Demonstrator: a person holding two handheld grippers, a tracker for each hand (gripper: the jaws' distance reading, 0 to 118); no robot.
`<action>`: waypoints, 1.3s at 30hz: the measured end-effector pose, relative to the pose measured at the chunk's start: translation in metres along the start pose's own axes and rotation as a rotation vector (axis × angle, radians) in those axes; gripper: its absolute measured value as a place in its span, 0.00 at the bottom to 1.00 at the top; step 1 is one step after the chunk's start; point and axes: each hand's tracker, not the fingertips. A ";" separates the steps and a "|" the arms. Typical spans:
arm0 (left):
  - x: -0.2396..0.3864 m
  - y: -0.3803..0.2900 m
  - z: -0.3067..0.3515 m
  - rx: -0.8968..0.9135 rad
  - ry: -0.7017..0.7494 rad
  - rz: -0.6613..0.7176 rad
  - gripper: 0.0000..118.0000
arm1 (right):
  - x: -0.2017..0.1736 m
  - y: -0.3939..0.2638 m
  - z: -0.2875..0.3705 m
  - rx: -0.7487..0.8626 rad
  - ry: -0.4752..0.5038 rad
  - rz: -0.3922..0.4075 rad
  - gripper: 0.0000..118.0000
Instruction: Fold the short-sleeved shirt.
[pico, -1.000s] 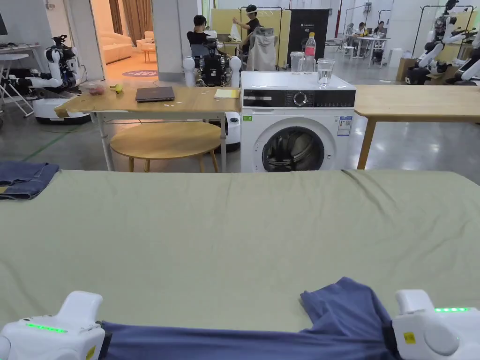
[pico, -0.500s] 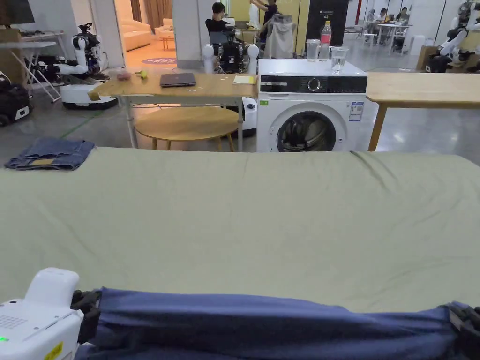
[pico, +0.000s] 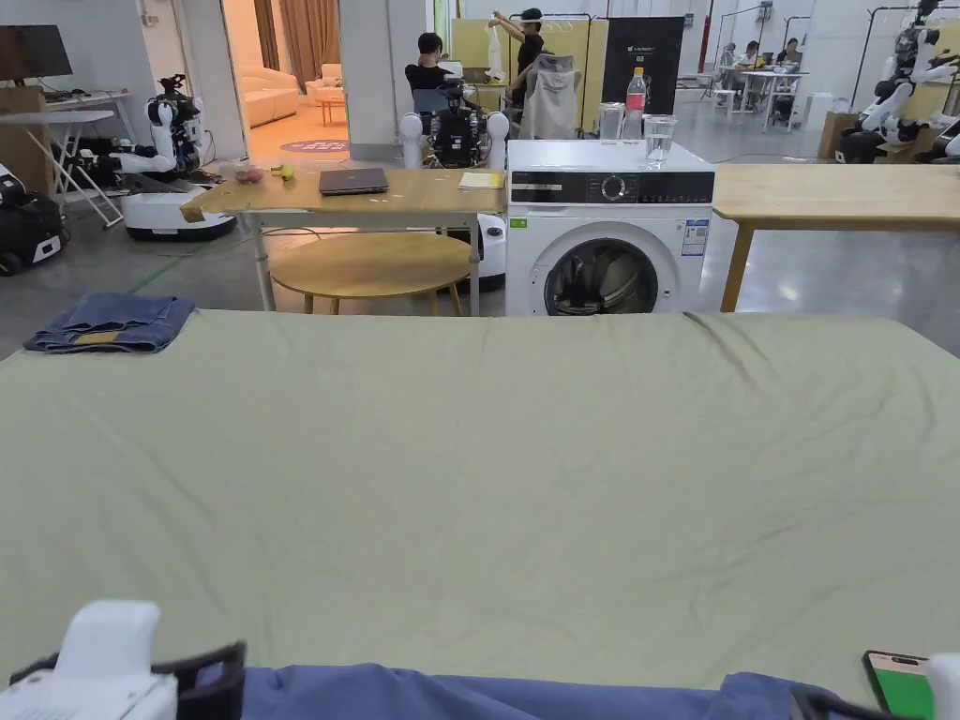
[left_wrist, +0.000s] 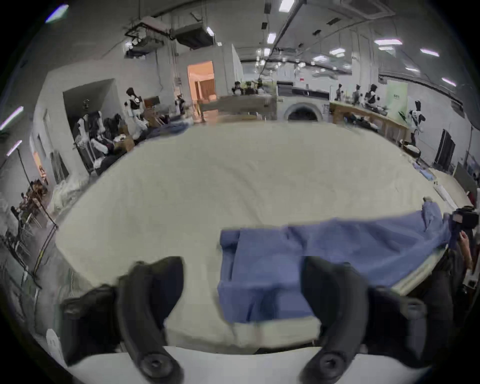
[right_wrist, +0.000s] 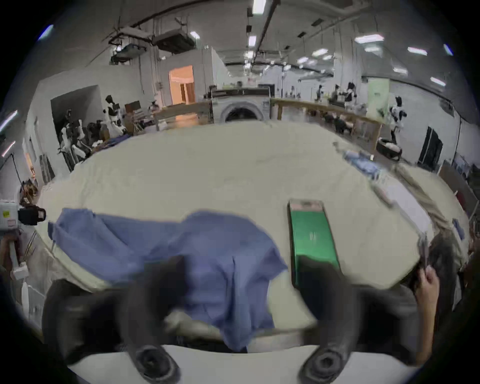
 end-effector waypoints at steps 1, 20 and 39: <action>0.010 0.014 0.002 0.050 -0.005 -0.006 0.84 | -0.013 0.014 0.002 0.046 0.014 0.006 0.96; 0.075 0.053 0.020 0.205 -0.081 -0.139 0.00 | -0.090 0.051 0.017 0.323 0.048 0.034 0.00; -0.106 -0.157 -0.101 -0.240 -0.708 1.133 0.96 | -0.124 0.026 -0.002 0.197 0.083 0.018 0.00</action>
